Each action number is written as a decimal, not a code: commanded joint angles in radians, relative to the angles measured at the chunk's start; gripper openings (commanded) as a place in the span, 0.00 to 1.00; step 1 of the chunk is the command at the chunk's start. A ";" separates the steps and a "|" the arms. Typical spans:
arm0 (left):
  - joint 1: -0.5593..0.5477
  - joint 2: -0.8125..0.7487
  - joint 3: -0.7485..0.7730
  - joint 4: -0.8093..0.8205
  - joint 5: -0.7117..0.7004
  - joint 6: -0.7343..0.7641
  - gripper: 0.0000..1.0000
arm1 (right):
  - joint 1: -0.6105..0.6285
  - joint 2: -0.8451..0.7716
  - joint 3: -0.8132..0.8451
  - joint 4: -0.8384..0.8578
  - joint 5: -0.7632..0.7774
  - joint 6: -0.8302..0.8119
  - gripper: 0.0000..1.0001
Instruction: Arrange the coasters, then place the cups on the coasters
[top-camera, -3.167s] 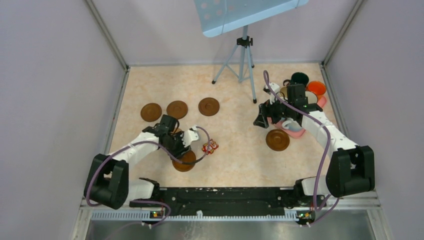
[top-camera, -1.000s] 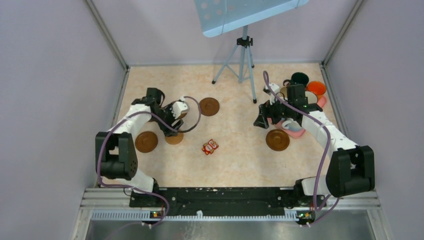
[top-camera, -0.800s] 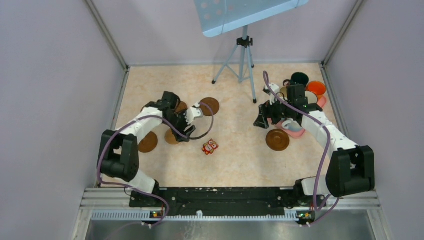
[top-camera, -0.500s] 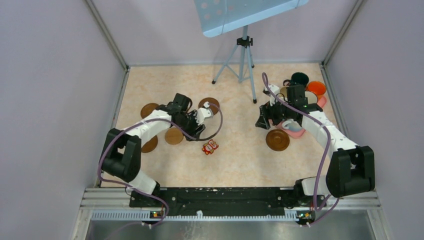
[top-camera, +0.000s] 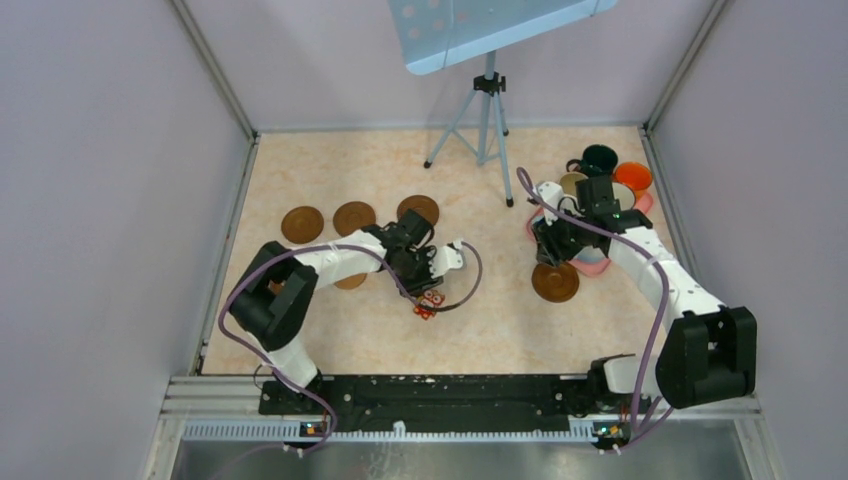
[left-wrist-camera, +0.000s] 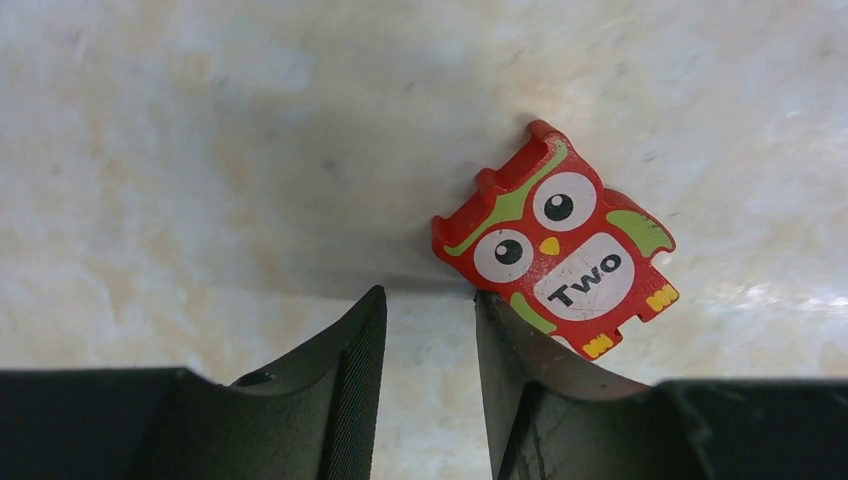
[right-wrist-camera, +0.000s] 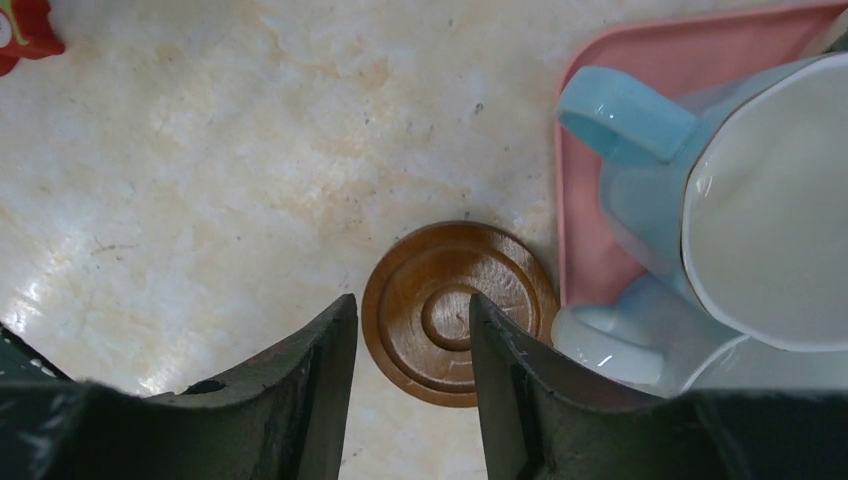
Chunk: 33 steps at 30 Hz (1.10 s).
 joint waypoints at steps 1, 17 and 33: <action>-0.109 0.020 0.023 0.001 0.021 -0.018 0.45 | -0.006 -0.018 -0.022 -0.070 0.066 -0.094 0.45; 0.046 -0.212 0.101 -0.113 0.294 -0.072 0.84 | 0.048 0.058 -0.145 -0.032 0.125 -0.160 0.55; 0.575 -0.355 0.103 0.071 0.520 -0.356 0.91 | 0.169 0.224 -0.149 0.116 0.190 -0.079 0.47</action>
